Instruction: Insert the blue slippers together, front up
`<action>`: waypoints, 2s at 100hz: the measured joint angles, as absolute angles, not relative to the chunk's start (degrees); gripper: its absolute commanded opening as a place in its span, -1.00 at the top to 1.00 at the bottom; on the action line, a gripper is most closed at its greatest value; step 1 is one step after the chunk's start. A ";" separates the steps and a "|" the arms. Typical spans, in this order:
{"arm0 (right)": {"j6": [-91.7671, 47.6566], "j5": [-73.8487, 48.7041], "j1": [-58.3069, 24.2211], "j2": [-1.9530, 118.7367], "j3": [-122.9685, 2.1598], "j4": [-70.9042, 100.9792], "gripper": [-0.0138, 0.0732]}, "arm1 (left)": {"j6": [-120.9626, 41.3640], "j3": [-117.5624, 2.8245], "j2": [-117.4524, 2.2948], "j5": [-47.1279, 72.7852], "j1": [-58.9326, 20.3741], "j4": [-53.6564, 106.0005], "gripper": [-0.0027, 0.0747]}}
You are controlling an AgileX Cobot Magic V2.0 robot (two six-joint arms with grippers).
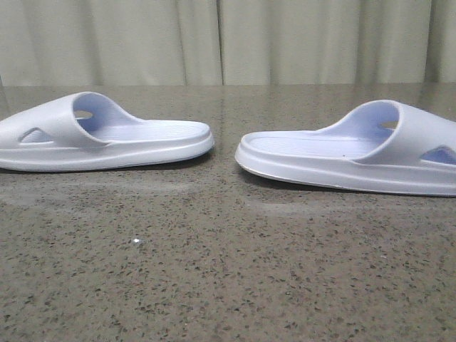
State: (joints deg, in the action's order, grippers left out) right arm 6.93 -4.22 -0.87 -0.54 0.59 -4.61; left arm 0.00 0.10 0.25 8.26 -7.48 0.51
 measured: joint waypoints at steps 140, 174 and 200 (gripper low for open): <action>6.93 -4.22 -0.87 -0.54 0.59 -4.61 0.85 | 0.00 0.10 0.25 8.26 -7.48 0.51 0.89; 6.93 -3.04 -0.87 -0.54 0.59 -4.61 0.85 | 0.00 0.10 0.25 8.04 -7.48 0.51 0.89; 6.93 -0.48 -0.87 -0.54 0.59 -4.61 0.85 | 0.00 0.10 0.25 6.40 -7.48 1.04 0.89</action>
